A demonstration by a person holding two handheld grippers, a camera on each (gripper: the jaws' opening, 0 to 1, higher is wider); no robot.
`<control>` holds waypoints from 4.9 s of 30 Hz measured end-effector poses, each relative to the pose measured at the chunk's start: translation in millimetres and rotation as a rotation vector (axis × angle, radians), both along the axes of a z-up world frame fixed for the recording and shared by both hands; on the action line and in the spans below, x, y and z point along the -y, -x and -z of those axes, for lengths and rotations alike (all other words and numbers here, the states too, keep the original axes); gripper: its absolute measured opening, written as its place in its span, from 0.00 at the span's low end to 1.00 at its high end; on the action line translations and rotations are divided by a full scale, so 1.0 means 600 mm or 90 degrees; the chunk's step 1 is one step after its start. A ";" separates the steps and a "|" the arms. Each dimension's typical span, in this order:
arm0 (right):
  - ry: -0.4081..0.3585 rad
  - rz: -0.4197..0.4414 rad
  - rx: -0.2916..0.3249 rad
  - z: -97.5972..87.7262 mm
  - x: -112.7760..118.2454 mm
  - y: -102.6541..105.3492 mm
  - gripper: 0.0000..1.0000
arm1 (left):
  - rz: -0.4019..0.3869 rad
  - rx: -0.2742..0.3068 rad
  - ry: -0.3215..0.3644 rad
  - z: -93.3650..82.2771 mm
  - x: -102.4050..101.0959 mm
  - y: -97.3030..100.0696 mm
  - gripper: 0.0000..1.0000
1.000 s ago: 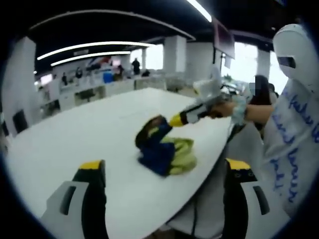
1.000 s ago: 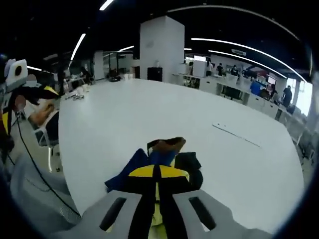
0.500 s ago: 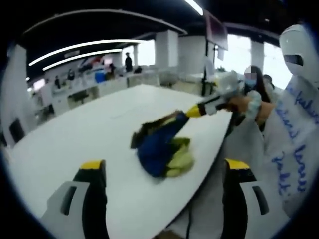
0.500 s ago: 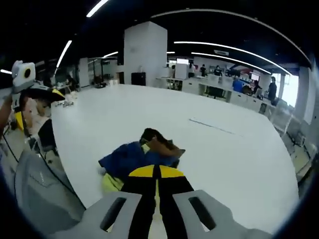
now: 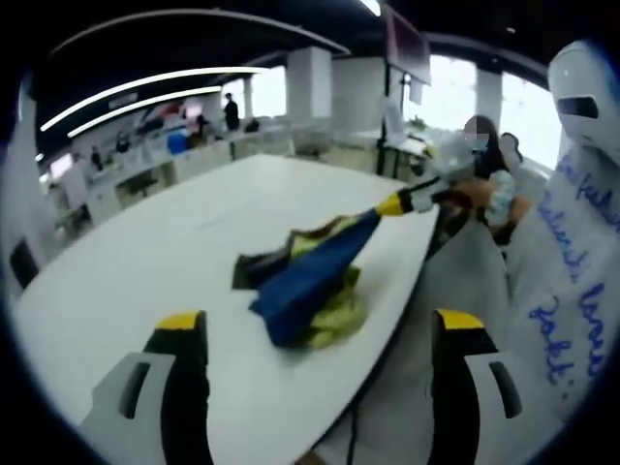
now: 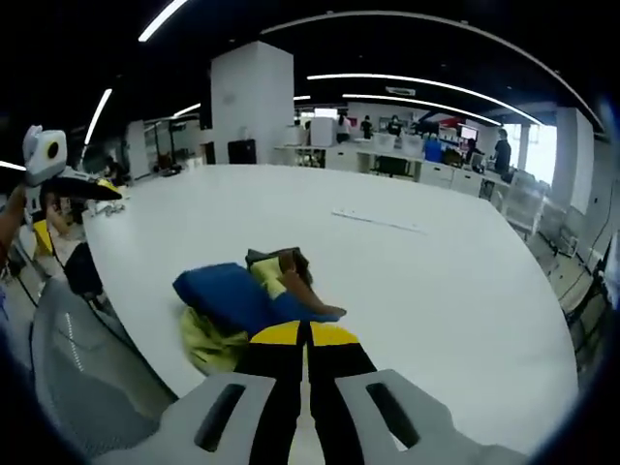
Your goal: Fold the garment on the visible template until the final outline fits inside the template.
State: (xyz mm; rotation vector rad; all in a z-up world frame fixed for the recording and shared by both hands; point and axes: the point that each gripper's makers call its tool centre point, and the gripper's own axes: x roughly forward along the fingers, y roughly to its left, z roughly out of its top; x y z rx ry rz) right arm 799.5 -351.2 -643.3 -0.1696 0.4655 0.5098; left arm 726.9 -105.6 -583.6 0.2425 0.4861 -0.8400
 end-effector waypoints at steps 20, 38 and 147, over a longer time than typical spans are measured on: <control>-0.019 0.114 -0.015 0.016 0.156 0.039 0.01 | 0.117 -0.014 -0.062 -0.027 0.119 -0.058 0.78; -0.063 0.156 -0.059 0.074 0.207 0.085 0.01 | 0.277 -0.076 -0.129 0.027 0.260 -0.129 0.57; -0.080 0.090 -0.051 0.055 0.205 0.061 0.01 | 0.200 -0.097 -0.294 0.132 0.328 -0.250 0.00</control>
